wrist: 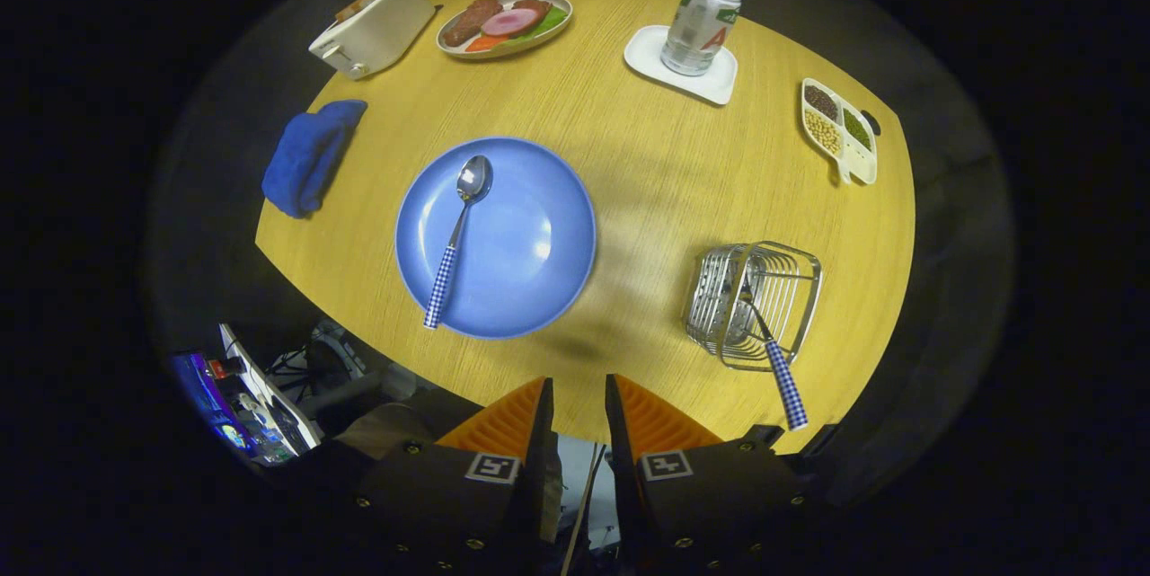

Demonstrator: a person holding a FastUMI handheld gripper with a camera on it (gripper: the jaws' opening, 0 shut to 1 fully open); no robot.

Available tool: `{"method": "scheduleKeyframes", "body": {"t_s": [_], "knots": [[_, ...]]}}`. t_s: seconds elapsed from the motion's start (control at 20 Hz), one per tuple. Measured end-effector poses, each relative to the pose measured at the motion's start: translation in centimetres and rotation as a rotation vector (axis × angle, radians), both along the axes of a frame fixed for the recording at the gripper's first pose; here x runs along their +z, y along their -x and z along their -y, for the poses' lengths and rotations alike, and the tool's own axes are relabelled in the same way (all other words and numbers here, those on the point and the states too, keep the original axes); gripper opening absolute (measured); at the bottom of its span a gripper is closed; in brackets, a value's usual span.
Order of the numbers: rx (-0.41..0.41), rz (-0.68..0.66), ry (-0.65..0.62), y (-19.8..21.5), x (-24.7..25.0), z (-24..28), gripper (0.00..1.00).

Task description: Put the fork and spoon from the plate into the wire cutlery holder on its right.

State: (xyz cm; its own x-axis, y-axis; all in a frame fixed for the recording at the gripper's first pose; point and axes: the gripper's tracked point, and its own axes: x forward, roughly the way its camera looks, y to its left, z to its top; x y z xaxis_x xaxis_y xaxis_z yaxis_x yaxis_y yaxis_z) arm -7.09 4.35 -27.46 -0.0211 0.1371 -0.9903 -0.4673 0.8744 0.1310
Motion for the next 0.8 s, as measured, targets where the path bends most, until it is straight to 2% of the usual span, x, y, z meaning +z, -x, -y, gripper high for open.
{"method": "scheduleKeyframes", "body": {"t_s": [0.4, 0.8], "knots": [[-0.026, -0.041, -0.100, 1.7, -0.6, -6.9, 0.35], [-0.080, -0.087, -0.124, 1.4, -2.9, -10.7, 0.35]]}}
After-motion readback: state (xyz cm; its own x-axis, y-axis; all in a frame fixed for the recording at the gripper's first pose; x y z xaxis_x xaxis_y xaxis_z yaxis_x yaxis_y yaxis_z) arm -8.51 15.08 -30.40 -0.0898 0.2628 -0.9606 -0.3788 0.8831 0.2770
